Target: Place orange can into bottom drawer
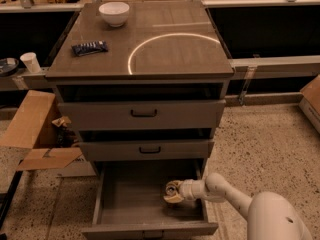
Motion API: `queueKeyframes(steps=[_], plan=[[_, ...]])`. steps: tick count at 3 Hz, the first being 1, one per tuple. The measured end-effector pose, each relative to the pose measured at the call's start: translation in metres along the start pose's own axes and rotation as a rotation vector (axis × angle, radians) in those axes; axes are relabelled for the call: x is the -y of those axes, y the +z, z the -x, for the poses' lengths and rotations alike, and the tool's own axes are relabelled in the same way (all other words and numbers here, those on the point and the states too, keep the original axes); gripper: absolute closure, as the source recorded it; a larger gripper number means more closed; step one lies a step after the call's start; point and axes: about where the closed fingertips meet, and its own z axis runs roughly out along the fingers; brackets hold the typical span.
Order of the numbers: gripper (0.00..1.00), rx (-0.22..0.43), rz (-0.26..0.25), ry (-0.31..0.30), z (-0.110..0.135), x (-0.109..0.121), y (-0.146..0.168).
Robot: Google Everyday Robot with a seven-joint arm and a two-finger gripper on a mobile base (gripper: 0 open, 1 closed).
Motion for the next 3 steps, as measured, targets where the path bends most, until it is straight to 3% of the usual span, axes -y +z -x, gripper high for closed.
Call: queueKeyframes(steps=[2, 3], plan=[[0.04, 0.037, -0.023, -0.008, 0.001, 0.004, -0.010], [0.00, 0.057, -0.027, -0.006, 0.006, 0.004, -0.023]])
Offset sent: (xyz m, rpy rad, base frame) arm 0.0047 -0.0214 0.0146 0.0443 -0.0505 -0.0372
